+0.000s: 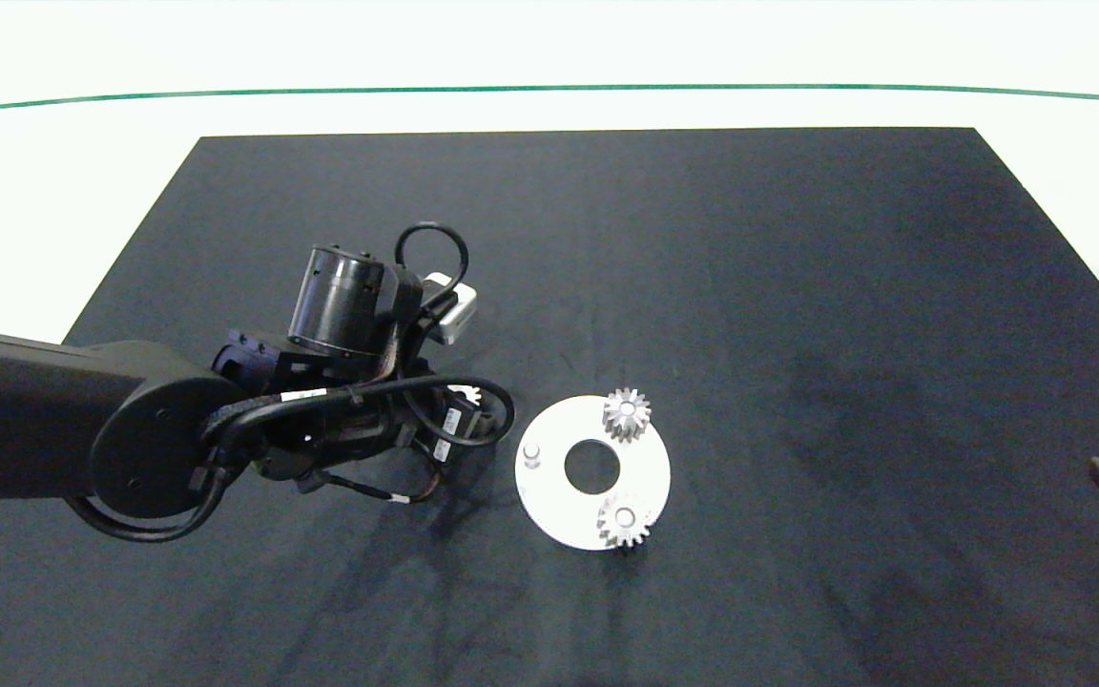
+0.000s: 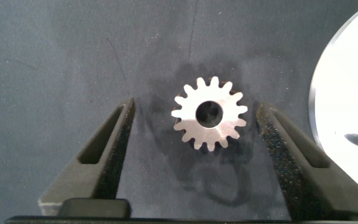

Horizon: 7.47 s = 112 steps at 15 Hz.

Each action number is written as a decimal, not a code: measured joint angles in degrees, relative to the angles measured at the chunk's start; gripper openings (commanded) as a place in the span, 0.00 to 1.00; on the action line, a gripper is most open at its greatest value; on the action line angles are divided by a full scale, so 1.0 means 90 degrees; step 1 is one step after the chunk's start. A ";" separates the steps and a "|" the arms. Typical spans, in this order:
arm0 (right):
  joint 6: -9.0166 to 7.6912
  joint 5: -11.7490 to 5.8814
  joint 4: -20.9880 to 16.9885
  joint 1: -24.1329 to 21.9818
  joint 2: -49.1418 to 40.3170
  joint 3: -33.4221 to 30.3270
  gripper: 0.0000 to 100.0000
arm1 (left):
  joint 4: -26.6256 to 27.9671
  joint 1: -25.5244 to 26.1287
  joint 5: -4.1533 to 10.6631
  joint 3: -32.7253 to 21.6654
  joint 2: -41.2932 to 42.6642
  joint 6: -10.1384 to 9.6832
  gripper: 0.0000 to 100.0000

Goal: Install three planetary gears onto the carrier pins

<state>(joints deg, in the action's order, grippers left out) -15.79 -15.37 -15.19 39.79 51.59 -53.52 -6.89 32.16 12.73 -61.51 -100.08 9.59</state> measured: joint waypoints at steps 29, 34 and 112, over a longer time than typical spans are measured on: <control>0.0007 -0.0003 0.0065 0.0000 0.0019 -0.0001 1.00 | -0.0046 0.0062 0.0000 0.0116 0.0012 -0.0176 0.16; 0.0007 -0.0003 0.0065 0.0000 0.0019 -0.0001 1.00 | -0.0008 0.0019 0.0003 0.0345 0.0524 -0.0152 0.16; -0.0003 0.0009 0.0077 0.0009 -0.0020 0.0066 1.00 | -0.0008 0.1403 0.0009 0.0362 0.0237 0.0272 1.00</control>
<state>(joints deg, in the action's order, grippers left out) -15.81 -15.29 -14.49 39.88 51.41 -52.92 -6.96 44.79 12.81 -58.26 -97.95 12.04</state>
